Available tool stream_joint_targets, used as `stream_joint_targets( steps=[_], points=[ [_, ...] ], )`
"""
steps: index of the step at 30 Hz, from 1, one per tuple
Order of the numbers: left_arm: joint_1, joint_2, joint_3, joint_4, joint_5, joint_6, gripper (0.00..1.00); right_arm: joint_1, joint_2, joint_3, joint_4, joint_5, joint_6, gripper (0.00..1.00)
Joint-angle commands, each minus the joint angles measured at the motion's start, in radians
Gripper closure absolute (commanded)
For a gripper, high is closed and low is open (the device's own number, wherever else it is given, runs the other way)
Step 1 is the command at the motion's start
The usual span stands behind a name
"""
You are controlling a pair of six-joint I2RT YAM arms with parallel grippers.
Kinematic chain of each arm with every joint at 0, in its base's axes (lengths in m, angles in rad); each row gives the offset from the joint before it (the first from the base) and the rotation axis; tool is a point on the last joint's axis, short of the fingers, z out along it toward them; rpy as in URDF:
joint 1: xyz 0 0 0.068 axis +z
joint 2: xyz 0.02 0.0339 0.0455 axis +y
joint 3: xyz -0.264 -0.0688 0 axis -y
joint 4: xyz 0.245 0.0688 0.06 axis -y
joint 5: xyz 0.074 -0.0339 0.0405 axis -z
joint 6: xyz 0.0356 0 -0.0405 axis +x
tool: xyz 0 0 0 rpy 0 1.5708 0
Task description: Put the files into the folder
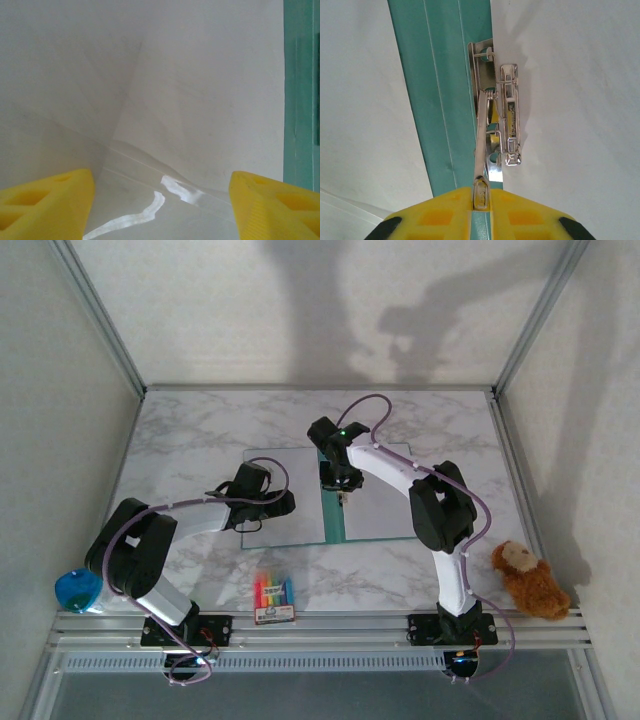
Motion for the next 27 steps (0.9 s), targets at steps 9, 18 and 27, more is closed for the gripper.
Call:
stream_joint_targets(
  steps=[9, 18, 27],
  points=[
    [-0.013, 0.024, -0.024, -0.034, -0.007, -0.011, 0.27, -0.004, 0.011, -0.052, -0.005, -0.017, 0.011, 0.87],
    [-0.016, 0.026, -0.024, -0.034, -0.009, -0.013, 0.27, -0.004, 0.008, -0.086, 0.003, -0.016, 0.010, 0.88],
    [-0.019, 0.029, -0.025, -0.034, -0.012, -0.014, 0.27, -0.004, 0.011, -0.110, 0.010, 0.001, 0.007, 0.90]
  ],
)
